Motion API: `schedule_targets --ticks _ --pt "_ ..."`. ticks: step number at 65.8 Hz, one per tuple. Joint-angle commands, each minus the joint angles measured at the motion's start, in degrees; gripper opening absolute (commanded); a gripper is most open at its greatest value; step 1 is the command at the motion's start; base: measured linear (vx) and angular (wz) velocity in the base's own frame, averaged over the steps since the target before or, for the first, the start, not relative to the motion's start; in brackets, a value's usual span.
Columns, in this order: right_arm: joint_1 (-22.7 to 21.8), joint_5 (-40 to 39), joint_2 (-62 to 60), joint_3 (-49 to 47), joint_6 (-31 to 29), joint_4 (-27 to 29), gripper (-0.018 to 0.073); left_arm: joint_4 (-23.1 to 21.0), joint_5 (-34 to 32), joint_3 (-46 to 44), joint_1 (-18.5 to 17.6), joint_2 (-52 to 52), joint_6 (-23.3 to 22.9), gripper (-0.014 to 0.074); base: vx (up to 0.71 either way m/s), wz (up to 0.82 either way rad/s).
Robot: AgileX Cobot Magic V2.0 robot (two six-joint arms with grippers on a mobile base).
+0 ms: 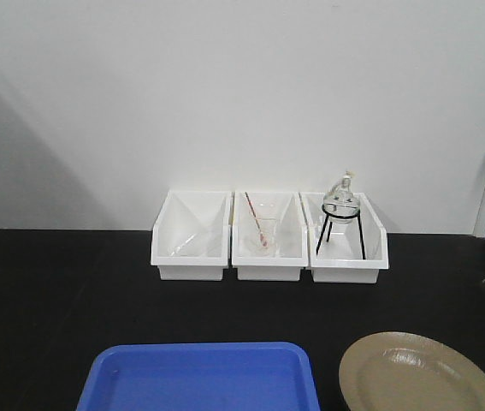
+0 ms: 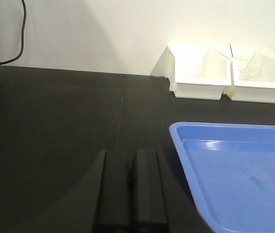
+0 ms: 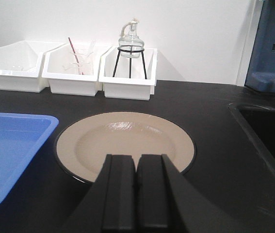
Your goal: Place disk in tray to left cabinet
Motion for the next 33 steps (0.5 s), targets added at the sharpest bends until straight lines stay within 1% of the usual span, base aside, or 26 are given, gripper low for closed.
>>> schedule_targets --ticks 1,33 --pt "-0.3 -4.6 0.8 1.3 -0.3 -0.2 -0.0008 -0.1 -4.5 1.1 0.1 1.1 0.0 -0.0006 0.00 0.00" --pt "-0.3 -4.6 0.8 1.3 -0.3 -0.2 -0.0008 -0.1 -5.0 1.1 0.1 1.1 0.0 -0.0006 0.00 0.00"
